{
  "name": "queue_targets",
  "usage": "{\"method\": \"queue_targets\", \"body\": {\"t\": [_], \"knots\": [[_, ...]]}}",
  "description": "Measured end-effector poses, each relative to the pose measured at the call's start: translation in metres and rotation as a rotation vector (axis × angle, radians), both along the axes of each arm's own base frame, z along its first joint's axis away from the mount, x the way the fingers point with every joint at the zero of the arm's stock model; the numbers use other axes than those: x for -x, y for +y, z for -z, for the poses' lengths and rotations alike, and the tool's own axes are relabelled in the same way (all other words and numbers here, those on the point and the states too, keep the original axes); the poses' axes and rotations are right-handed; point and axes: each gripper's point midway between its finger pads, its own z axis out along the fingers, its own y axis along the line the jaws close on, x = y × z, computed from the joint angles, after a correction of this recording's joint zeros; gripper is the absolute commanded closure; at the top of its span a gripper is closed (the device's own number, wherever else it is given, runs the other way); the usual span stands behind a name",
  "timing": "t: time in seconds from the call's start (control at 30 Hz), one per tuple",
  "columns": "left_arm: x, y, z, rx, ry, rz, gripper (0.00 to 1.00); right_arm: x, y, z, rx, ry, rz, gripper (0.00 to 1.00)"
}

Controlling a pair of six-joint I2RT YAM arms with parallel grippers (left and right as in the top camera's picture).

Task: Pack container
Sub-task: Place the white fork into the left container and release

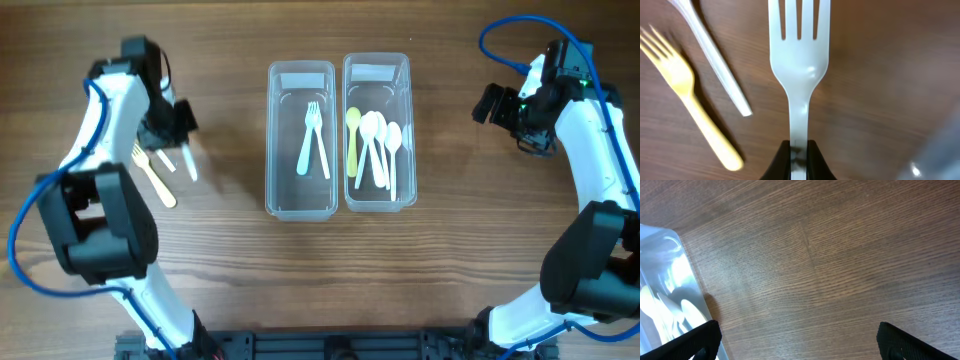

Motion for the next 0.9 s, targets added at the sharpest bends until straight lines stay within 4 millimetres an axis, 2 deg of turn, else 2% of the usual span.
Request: {"method": "queue_targets", "body": {"t": [0.07, 0.1, 0.13, 0.2, 0.23, 0.3, 0.4, 0.47, 0.57, 0.63, 0.67, 0.7, 0.8, 0.9], "knots": [[-0.014, -0.022, -0.042, 0.020, -0.099, 0.049, 0.96, 0.000, 0.000, 0.000, 0.000, 0.000, 0.000, 0.01], [-0.021, -0.041, -0.068, 0.033, -0.177, 0.093, 0.96, 0.000, 0.000, 0.000, 0.000, 0.000, 0.000, 0.01], [-0.023, -0.063, -0.092, 0.044, -0.242, 0.145, 0.96, 0.000, 0.000, 0.000, 0.000, 0.000, 0.000, 0.00], [-0.015, -0.104, -0.119, 0.071, -0.306, 0.244, 0.96, 0.000, 0.000, 0.000, 0.000, 0.000, 0.000, 0.00], [-0.010, -0.127, -0.123, 0.085, -0.316, 0.297, 0.96, 0.000, 0.000, 0.000, 0.000, 0.000, 0.000, 0.01], [-0.004, -0.160, -0.119, 0.097, -0.309, 0.368, 0.95, 0.000, 0.000, 0.000, 0.000, 0.000, 0.000, 0.00], [-0.002, -0.204, -0.088, 0.092, -0.295, 0.440, 0.84, 0.000, 0.000, 0.000, 0.000, 0.000, 0.000, 0.00], [-0.002, -0.214, -0.070, 0.086, -0.273, 0.458, 0.74, 0.000, 0.000, 0.000, 0.000, 0.000, 0.000, 0.00], [0.001, -0.223, -0.029, 0.067, -0.194, 0.462, 0.64, 0.000, 0.000, 0.000, 0.000, 0.000, 0.000, 0.01], [0.001, -0.223, -0.012, 0.058, -0.165, 0.454, 0.55, 0.000, 0.000, 0.000, 0.000, 0.000, 0.000, 0.00], [0.000, -0.222, -0.010, 0.055, -0.161, 0.446, 0.51, 0.000, 0.000, 0.000, 0.000, 0.000, 0.000, 0.01], [0.000, -0.222, -0.010, 0.055, -0.161, 0.444, 0.46, 0.000, 0.000, 0.000, -0.001, 0.001, 0.000, 0.01], [0.002, -0.217, -0.027, 0.052, -0.149, 0.428, 0.42, 0.000, 0.000, 0.000, 0.000, 0.000, 0.000, 0.00], [-0.001, -0.199, -0.068, 0.018, -0.212, 0.395, 0.32, 0.000, 0.000, 0.000, 0.000, 0.001, 0.000, 0.00]]}}
